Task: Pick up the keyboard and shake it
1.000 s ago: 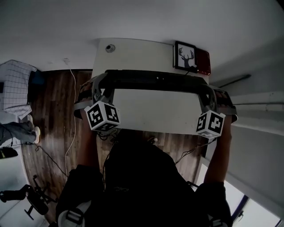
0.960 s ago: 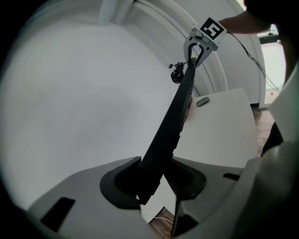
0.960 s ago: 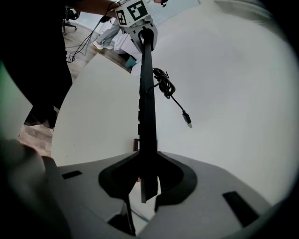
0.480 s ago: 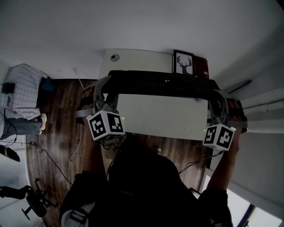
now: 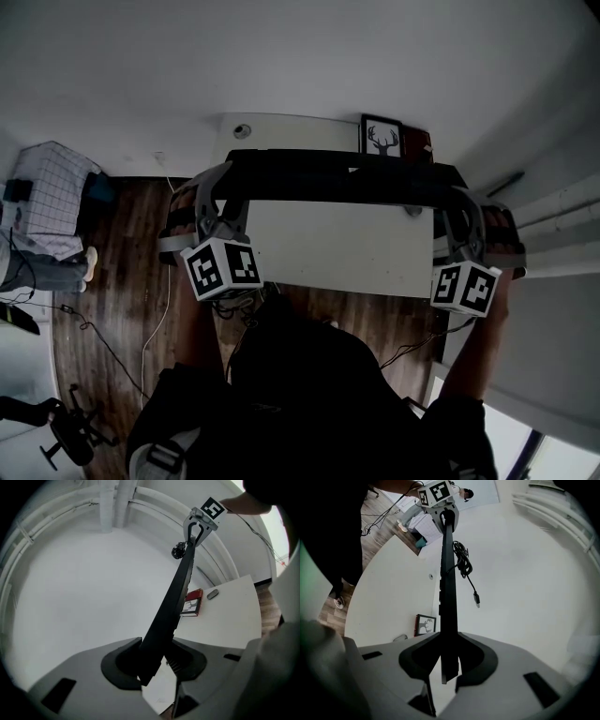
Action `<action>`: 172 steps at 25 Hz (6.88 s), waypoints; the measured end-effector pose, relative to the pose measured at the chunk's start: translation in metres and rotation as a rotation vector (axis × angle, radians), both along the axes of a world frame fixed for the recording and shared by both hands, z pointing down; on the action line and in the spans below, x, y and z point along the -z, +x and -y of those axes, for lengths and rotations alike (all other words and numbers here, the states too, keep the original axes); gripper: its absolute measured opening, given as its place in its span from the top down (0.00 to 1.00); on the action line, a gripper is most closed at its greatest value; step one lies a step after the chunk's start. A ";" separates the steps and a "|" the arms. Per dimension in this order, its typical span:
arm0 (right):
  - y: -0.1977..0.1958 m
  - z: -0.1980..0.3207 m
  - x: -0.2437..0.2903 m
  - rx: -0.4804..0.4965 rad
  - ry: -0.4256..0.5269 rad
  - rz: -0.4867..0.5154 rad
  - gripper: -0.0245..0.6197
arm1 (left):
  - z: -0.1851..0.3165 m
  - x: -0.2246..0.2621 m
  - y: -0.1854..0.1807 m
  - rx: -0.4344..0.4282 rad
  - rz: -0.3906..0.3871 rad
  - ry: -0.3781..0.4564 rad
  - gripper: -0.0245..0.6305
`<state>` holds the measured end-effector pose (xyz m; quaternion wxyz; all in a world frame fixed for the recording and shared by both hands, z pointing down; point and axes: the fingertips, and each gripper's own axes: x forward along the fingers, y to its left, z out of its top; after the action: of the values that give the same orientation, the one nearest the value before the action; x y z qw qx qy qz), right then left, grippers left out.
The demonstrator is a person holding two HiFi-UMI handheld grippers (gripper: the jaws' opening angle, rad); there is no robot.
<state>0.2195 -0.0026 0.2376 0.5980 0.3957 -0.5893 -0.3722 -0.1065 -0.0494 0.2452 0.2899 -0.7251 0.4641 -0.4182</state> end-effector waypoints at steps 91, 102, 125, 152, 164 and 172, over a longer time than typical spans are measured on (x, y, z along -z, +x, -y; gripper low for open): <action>-0.059 -0.030 -0.313 -0.133 -0.854 0.061 0.80 | 0.000 -0.325 -0.055 -0.168 0.150 -0.815 0.76; -0.067 -0.004 -0.333 -0.215 -0.955 0.052 0.80 | 0.019 -0.336 -0.056 -0.314 0.198 -0.956 0.80; -0.040 0.107 -0.354 -0.092 -1.438 0.163 0.74 | 0.119 -0.356 -0.030 -0.363 -0.028 -1.241 0.66; -0.065 0.129 -0.371 -0.129 -0.779 0.034 0.69 | 0.077 -0.368 -0.057 -0.195 0.068 -0.809 0.80; -0.167 0.112 -0.278 -0.168 -0.426 0.399 0.93 | 0.067 -0.323 -0.048 -0.207 -0.048 -0.670 0.96; -0.199 0.075 -0.245 -0.180 -0.319 0.685 0.93 | 0.040 -0.294 -0.014 -0.197 -0.229 -0.634 0.96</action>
<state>0.0202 -0.0777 0.4822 0.4508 0.4493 -0.7683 -0.0680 -0.1205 -0.0893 0.5394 0.0353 -0.8627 0.2683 -0.4272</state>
